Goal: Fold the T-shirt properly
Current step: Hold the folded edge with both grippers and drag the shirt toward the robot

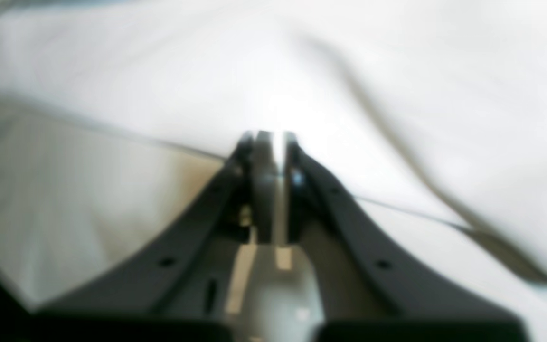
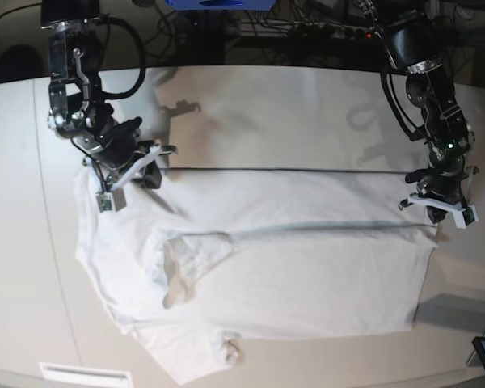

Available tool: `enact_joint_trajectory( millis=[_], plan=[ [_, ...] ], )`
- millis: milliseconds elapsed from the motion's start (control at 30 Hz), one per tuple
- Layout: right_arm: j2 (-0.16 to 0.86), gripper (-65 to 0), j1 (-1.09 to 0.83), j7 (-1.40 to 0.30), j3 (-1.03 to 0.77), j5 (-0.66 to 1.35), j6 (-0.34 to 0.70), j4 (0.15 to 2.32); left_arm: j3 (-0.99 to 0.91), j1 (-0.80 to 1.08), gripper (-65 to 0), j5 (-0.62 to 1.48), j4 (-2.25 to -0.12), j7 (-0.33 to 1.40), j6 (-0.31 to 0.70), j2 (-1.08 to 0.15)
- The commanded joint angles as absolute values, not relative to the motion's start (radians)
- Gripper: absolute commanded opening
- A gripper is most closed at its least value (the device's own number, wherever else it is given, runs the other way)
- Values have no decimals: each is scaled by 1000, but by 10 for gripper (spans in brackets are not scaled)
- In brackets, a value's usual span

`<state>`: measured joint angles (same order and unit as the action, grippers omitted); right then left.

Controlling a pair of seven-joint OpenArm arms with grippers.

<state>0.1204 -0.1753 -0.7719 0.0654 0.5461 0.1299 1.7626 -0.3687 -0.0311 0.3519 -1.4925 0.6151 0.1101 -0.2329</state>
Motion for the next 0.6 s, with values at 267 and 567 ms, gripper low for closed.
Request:
enact_joint_trajectory(
  millis=[267, 567],
  plan=[
    [113, -640, -134, -750, -87, 575, 145, 1715, -367, -85, -650, 357, -1442, 579, 117, -249],
    [111, -640, -94, -837, -162, 575, 150, 1626, -366, -133, -650, 357, -1287, 578, 117, -249]
  ],
)
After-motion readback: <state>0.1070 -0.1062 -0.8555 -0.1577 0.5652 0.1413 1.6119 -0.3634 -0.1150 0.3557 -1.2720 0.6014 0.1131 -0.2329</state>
